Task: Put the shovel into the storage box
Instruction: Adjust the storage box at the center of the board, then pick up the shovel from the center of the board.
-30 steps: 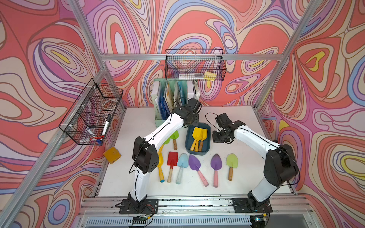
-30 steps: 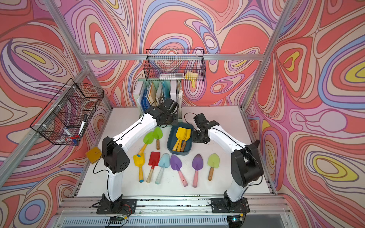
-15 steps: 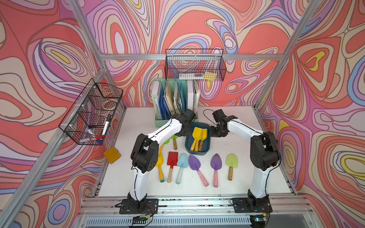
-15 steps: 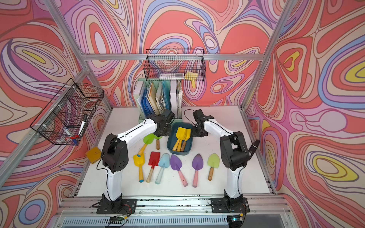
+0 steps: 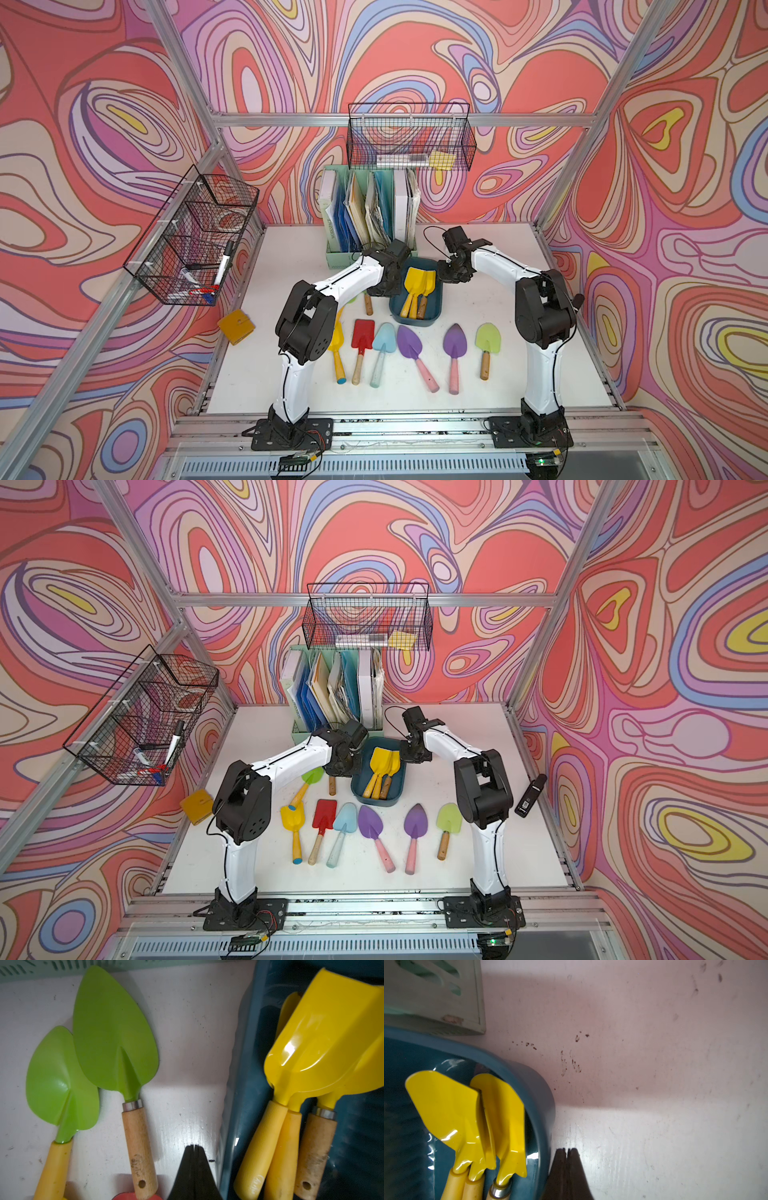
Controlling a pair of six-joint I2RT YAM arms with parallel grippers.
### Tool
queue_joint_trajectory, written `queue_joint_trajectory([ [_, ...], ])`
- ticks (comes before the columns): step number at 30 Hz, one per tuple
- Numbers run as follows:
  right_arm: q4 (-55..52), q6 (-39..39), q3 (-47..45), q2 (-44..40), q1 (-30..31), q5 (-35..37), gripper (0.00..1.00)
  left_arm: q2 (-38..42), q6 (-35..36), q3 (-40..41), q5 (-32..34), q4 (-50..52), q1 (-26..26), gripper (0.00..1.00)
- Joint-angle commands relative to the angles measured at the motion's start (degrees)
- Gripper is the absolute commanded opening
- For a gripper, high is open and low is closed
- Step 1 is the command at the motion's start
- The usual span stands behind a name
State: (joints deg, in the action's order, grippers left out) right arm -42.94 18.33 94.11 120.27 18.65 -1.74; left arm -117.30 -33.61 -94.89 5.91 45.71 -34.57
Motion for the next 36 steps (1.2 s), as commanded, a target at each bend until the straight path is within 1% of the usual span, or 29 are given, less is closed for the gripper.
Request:
queue_joint_trajectory([
  [1,0.0,-0.3,2.7,1.8,0.1,-0.8,0.00,1.2,-0.9,0.2,-2.1,-1.6,-1.2,0.00],
  [8,-0.9,-0.5,5.2,3.1,0.1,-1.1,0.00,-0.2,-1.0,-1.3,-1.9,-0.8,-2.5,0.00],
  [13,-1.1,-0.5,4.2,1.8,0.1,-0.5,0.00,-0.4,0.1,-2.5,1.2,0.8,-2.4,0.00],
  [17,-1.4,-0.6,2.3,-0.5,0.0,1.2,0.00,-0.9,1.5,-4.3,3.6,2.4,-2.3,0.04],
  [20,-2.3,-0.4,0.2,-3.6,0.0,4.1,0.00,-0.9,2.7,-5.7,5.6,3.7,-2.0,0.15],
  [21,-2.8,-0.3,-0.6,-5.0,0.0,5.4,0.00,-0.6,3.1,-6.1,6.3,4.0,-1.8,0.21],
  [26,-6.9,1.5,-6.2,-14.1,-0.1,10.2,0.00,2.7,4.7,-5.8,9.4,4.5,-1.1,0.44],
  [30,-9.3,5.2,-14.8,-24.7,0.0,11.9,0.24,6.5,5.5,-3.3,8.2,2.3,-1.0,0.62],
  [31,-9.9,6.5,-17.2,-27.2,0.0,12.3,0.31,7.5,5.5,-2.4,7.0,1.5,-0.9,0.64],
  [33,-12.0,9.1,-20.7,-31.5,0.0,13.6,0.41,9.0,5.1,-1.0,4.2,0.1,-0.9,0.67],
  [36,-15.9,12.9,-24.4,-36.8,0.2,15.1,0.50,11.3,4.6,1.4,-0.8,-2.3,-0.9,0.71],
])
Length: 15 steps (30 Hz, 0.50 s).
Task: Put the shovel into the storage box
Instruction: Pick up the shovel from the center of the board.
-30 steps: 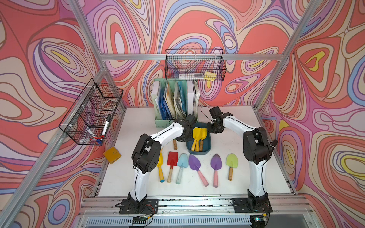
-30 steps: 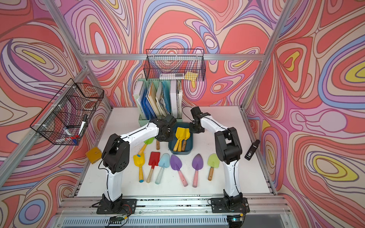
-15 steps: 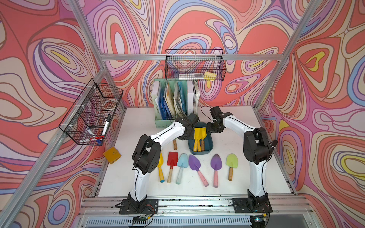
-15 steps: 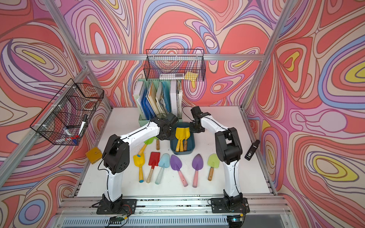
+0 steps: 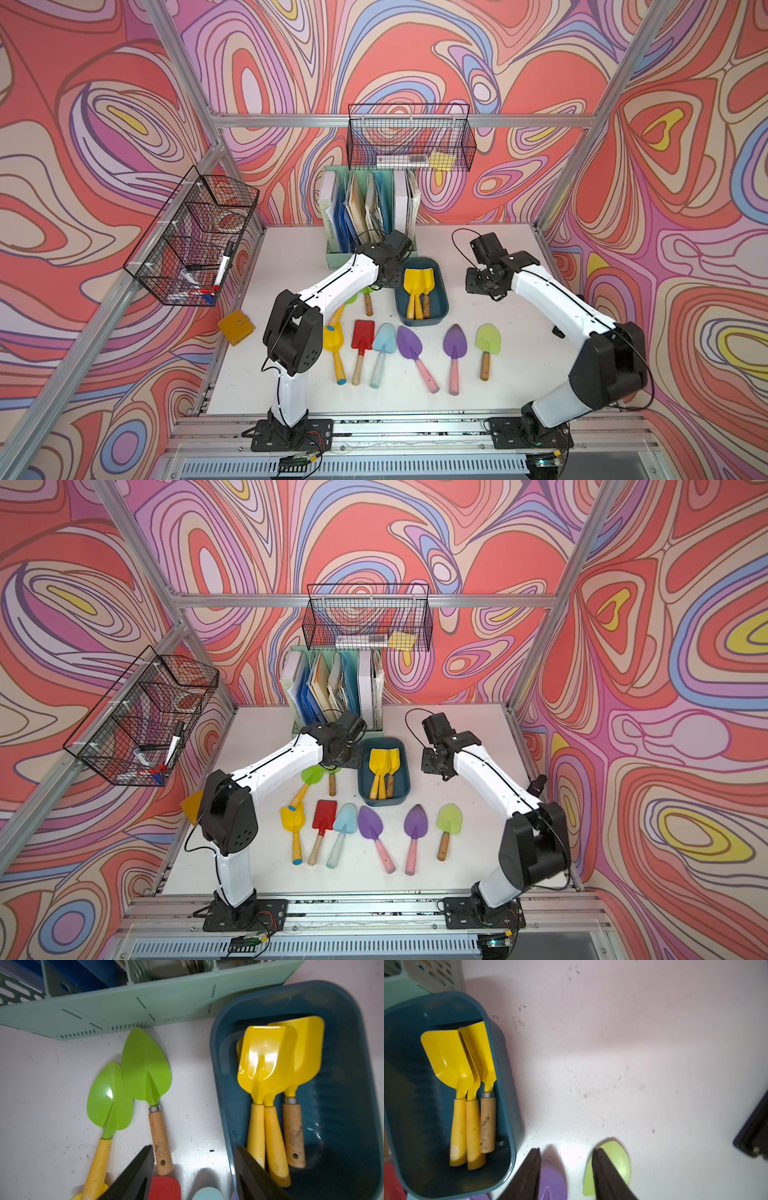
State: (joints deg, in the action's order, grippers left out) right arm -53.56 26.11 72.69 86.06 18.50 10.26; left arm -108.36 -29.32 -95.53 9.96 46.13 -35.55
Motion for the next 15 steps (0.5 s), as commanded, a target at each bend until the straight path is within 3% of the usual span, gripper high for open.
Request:
queue_joint_trajectory([
  [1,-6.3,6.1,-3.9,-3.9,0.5,3.3,0.53,3.2,0.2,2.8,-6.3,-3.5,0.0,0.71],
  [8,-13.3,15.6,-9.9,-11.9,3.3,3.6,0.57,8.7,0.0,8.7,-14.5,-7.9,-0.5,0.73],
  [15,-15.0,25.6,-18.5,-14.8,10.3,0.6,0.58,15.8,-1.8,17.3,-22.1,-16.1,-1.7,0.74],
])
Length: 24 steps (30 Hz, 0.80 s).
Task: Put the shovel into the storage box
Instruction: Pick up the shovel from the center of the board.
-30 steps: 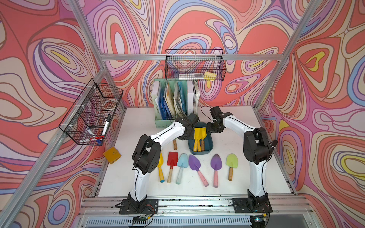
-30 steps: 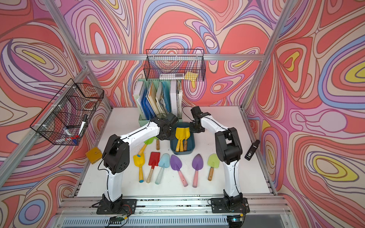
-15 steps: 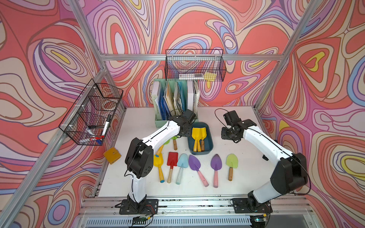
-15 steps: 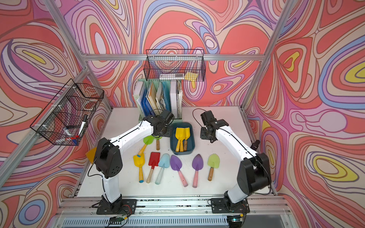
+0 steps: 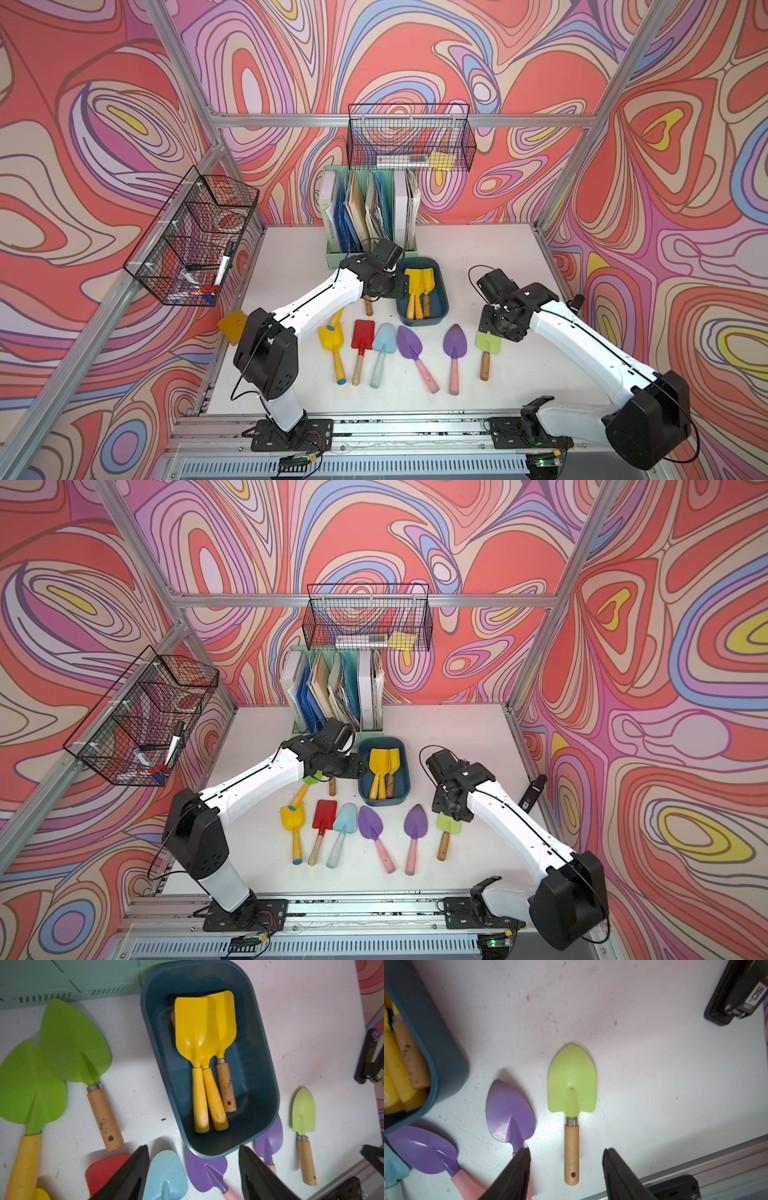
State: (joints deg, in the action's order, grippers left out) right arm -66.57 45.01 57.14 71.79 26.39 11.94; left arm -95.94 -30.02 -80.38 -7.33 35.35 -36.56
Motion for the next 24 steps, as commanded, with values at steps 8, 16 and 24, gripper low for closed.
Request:
queue_joint_trajectory([
  [8,-0.9,13.5,-9.4,-3.6,6.7,-2.2,0.58,5.4,-2.0,5.8,-6.3,-7.0,-2.5,0.74],
  [16,7.5,14.7,-15.8,-4.5,7.2,-5.8,0.58,5.2,-2.6,6.3,-6.3,-7.0,-3.1,0.74],
  [24,12.2,14.4,-18.1,-1.3,7.3,-6.4,0.56,4.3,-2.4,5.8,-6.1,-6.1,-3.4,0.74],
])
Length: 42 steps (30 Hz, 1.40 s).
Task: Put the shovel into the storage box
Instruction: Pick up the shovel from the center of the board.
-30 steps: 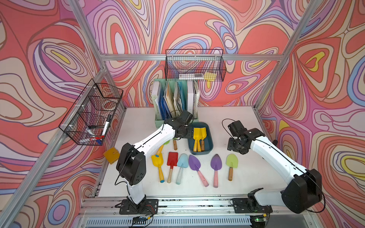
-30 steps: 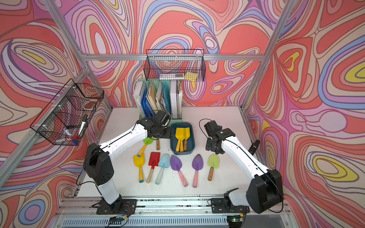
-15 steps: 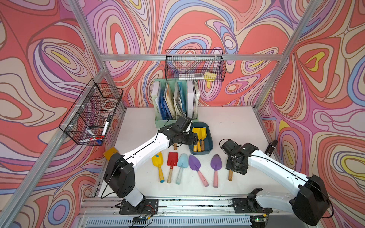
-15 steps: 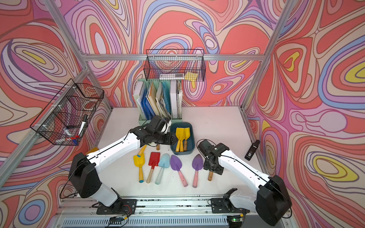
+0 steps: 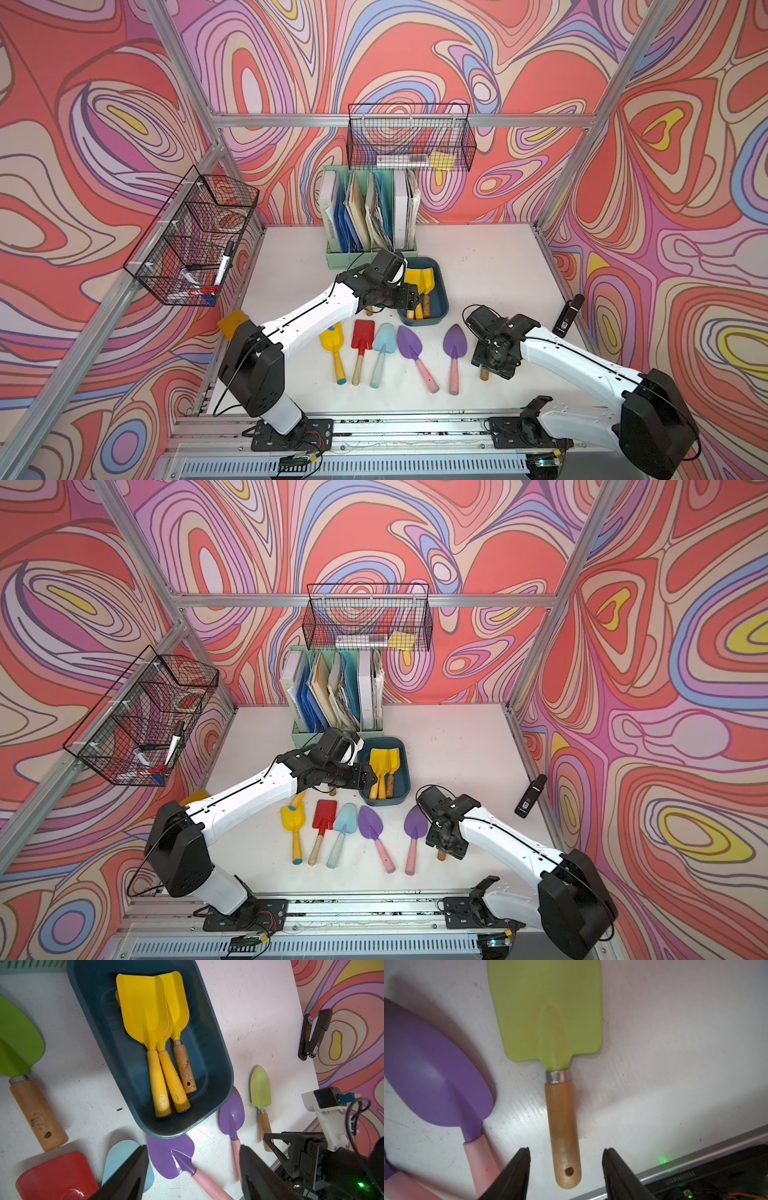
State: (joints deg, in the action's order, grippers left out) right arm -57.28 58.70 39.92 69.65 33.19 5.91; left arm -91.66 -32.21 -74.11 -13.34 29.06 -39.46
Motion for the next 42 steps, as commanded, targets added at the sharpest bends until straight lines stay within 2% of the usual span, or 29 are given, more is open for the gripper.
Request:
queue_joint_trajectory([
  [1,3.3,0.8,-1.2,1.1,0.4,-0.5,0.55,0.0,-0.3,-0.4,-0.2,0.2,-0.6,0.74],
  [8,4.8,1.1,-3.9,1.6,0.4,-0.6,0.48,0.1,-0.4,-0.2,-0.1,0.0,-0.7,0.74],
  [13,6.7,1.3,-5.1,2.0,0.4,-0.9,0.39,0.0,-0.5,-0.2,-0.1,0.1,-0.7,0.74],
  [25,3.7,0.8,-3.0,0.2,0.4,1.5,0.00,0.3,-0.6,-1.0,-0.2,0.5,-0.9,0.74],
  [30,-1.1,-2.0,2.3,-1.2,0.4,4.6,0.00,-0.2,-0.7,-1.6,-2.3,-0.8,-1.0,0.74],
  [35,-4.3,-9.0,9.5,-1.2,0.4,5.7,0.00,-1.9,-2.1,-1.8,-7.9,-5.5,-1.1,0.75],
  [42,-1.5,-24.3,16.3,-2.6,0.4,-0.7,0.00,-6.9,-5.6,-5.2,-13.3,-10.0,-0.9,0.75],
])
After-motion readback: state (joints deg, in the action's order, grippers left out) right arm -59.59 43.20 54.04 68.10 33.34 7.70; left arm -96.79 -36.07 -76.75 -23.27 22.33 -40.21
